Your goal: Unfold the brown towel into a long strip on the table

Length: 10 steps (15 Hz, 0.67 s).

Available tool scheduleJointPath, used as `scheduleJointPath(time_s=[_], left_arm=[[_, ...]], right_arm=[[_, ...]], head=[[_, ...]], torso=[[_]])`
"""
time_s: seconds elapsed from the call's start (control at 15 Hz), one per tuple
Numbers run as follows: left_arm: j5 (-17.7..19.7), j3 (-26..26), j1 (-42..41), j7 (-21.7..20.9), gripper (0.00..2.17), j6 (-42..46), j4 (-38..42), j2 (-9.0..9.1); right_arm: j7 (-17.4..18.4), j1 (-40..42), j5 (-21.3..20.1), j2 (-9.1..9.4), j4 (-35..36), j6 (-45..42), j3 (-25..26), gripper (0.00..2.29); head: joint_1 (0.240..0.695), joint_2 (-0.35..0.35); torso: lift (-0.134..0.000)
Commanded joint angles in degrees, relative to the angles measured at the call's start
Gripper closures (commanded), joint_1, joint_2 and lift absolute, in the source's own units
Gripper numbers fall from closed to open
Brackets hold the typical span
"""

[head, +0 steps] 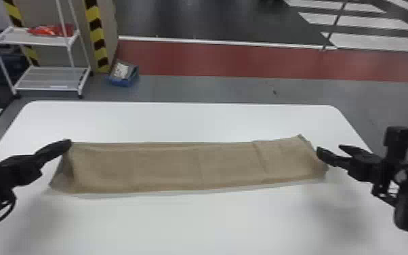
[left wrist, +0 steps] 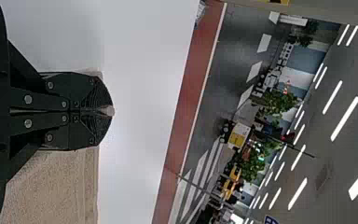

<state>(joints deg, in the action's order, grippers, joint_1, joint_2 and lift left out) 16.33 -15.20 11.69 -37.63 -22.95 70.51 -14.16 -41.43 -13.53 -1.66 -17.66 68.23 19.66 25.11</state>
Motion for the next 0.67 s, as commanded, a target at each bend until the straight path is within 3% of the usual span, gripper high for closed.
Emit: scheduleJointPath(time_s=[0.0, 0.27, 0.6], left_arm=[[0.7, -0.3, -1.5, 0.0, 1.72, -0.7, 2.2, 0.01], [0.7, -0.7, -2.2, 0.0, 1.72, -0.7, 3.0, 0.19], [0.6, 0.2, -2.5, 0.0, 1.72, -0.4, 3.7, 0.45]], right_arm=[[-0.1, -0.3, -0.1, 0.08, 0.1, 0.0, -0.8, 0.18], [1.3, -3.3, -1.5, 0.26, -1.1, -1.9, -4.5, 0.19], [6.2, -11.6, -5.9, 0.70, -11.4, -4.0, -9.8, 0.38]], head=[[0.695, -0.121], [0.695, -0.106], [0.695, -0.087]], torso=[[-0.117], [-0.116], [-0.116]])
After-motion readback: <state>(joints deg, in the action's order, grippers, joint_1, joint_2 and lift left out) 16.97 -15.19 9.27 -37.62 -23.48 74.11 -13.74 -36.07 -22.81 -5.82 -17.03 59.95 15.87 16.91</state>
